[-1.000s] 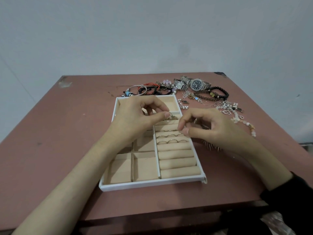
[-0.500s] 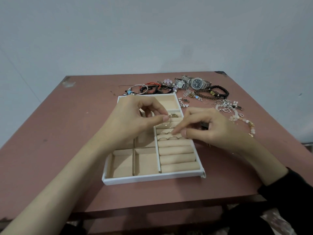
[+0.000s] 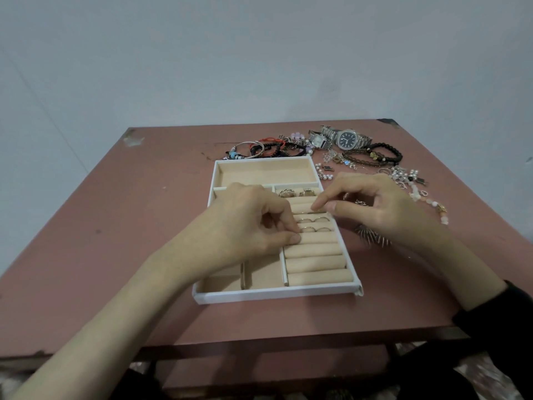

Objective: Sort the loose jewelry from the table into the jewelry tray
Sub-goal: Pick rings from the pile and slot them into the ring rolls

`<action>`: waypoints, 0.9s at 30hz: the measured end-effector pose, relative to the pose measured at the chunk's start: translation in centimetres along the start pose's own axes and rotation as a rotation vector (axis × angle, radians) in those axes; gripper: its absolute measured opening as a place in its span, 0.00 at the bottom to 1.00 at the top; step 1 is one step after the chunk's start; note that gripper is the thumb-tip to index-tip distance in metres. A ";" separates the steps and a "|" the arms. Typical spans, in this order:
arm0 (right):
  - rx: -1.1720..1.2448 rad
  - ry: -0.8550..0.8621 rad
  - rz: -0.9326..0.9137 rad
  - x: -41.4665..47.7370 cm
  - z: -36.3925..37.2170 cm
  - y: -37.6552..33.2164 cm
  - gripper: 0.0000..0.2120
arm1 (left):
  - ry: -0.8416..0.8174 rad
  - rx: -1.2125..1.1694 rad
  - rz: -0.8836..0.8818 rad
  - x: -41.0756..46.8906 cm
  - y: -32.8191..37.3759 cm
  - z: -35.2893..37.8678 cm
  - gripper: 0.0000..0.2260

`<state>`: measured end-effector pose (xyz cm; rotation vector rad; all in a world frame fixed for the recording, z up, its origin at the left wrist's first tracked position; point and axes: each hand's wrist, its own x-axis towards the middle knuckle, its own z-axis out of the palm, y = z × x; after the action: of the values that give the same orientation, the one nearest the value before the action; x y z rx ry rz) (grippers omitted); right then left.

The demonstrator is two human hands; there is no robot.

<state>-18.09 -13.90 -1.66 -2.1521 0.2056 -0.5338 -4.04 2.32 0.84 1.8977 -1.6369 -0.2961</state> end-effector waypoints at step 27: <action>0.003 0.026 -0.013 0.0 0.0 -0.1 0.06 | -0.190 0.171 0.015 1.1 0.4 -0.4 0.05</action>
<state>-18.10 -13.82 -1.55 -2.1462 0.2051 -0.5696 -3.92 1.36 1.68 2.0356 -1.8522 -0.3490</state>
